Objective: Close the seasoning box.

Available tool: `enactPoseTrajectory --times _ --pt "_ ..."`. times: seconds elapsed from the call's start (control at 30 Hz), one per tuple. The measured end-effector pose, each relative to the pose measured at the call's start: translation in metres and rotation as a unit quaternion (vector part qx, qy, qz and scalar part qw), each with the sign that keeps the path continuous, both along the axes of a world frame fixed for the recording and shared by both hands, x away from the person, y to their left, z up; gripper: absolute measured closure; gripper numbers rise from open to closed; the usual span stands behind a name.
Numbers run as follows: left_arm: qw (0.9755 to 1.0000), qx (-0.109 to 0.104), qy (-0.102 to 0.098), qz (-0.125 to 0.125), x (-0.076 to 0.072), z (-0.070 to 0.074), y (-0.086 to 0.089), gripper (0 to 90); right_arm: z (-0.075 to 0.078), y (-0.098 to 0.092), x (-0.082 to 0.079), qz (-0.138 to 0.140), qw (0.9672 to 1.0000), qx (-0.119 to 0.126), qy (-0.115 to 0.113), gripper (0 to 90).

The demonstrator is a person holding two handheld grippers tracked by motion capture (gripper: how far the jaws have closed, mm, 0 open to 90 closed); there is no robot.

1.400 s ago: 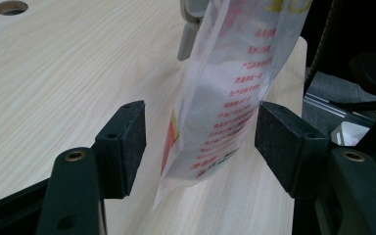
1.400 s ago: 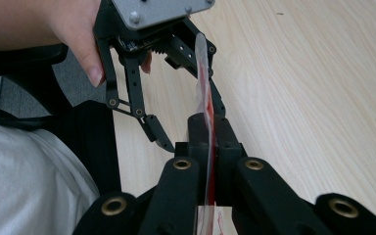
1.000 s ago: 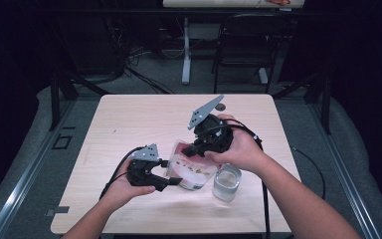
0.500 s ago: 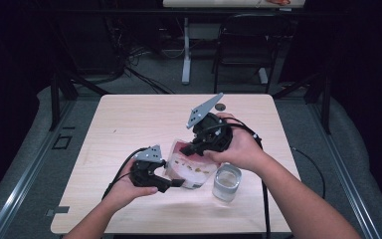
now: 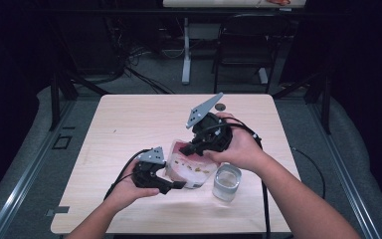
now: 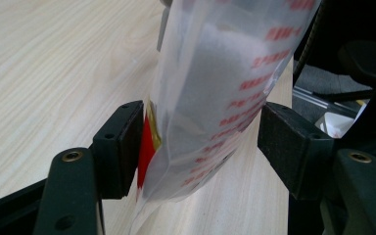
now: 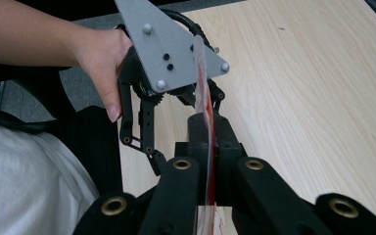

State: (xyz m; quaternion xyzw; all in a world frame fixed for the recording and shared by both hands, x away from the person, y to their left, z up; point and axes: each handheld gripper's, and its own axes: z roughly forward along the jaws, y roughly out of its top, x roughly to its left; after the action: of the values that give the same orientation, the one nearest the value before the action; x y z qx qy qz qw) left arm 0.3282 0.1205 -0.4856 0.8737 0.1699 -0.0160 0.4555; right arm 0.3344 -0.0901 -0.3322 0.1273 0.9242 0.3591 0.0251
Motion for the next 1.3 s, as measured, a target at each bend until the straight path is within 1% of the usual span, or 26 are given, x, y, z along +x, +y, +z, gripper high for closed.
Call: enactPoseTrajectory --times 0.13,0.37,0.47,0.5,0.53,0.57,0.63,0.7,0.8,0.9,1.07,1.1,1.27,1.3 --pt "1.0 0.003 -0.005 -0.002 0.0 0.0 -0.001 34.7 0.0 0.0 0.0 0.0 1.0 0.0 -0.001 89.9" --pt "0.9999 0.002 -0.005 -0.009 0.0 0.0 -0.001 36.6 0.002 -0.001 -0.001 0.0 1.0 0.005 -0.002 89.9" --pt "0.9999 0.004 -0.006 -0.011 -0.001 0.0 -0.001 39.7 0.003 -0.001 -0.002 0.001 1.0 0.004 -0.004 89.9" --pt "0.9998 0.004 -0.011 -0.014 -0.002 0.0 -0.002 40.9 0.003 -0.001 -0.002 0.002 1.0 0.003 -0.004 89.8" --pt "0.9998 0.004 -0.011 -0.014 -0.002 0.0 -0.002 42.2 0.003 -0.001 -0.002 0.002 1.0 0.003 -0.004 89.8" --pt "0.9998 0.006 -0.013 -0.015 -0.002 0.0 -0.002 43.4 0.003 -0.002 -0.002 0.007 1.0 0.003 -0.002 89.7" --pt "0.9997 0.006 -0.013 -0.021 -0.003 0.0 -0.001 46.0 0.003 -0.003 -0.003 0.007 1.0 0.005 0.0 89.7" --pt "0.9997 0.007 -0.014 -0.021 -0.004 0.0 -0.001 47.8 0.003 -0.004 -0.003 0.008 1.0 0.006 -0.001 89.7" --pt "0.9997 0.007 -0.017 -0.015 -0.005 0.001 -0.001 53.2 0.003 -0.005 -0.003 0.011 0.9999 0.009 -0.001 89.6" --pt "0.9997 0.008 -0.016 -0.015 -0.006 0.002 -0.002 55.1 0.003 -0.007 -0.003 0.014 0.9998 0.013 0.001 89.6" --pt "0.9996 0.012 -0.009 -0.023 -0.008 0.004 -0.001 58.1 0.003 -0.01 -0.003 0.017 0.9997 0.016 0.005 89.4" --pt "0.9996 0.015 -0.008 -0.023 -0.008 0.004 -0.001 58.3 0.002 -0.01 -0.003 0.018 0.9996 0.019 0.007 89.4" --pt "0.9996 0.022 -0.008 -0.019 -0.009 0.005 0.0 59.4 0.001 -0.011 -0.004 0.02 0.9997 0.017 0.003 88.8" --pt "0.9996 0.022 -0.008 -0.018 -0.01 0.005 0.0 59.5 0.0 -0.012 -0.004 0.018 0.9996 0.02 0.003 88.8"
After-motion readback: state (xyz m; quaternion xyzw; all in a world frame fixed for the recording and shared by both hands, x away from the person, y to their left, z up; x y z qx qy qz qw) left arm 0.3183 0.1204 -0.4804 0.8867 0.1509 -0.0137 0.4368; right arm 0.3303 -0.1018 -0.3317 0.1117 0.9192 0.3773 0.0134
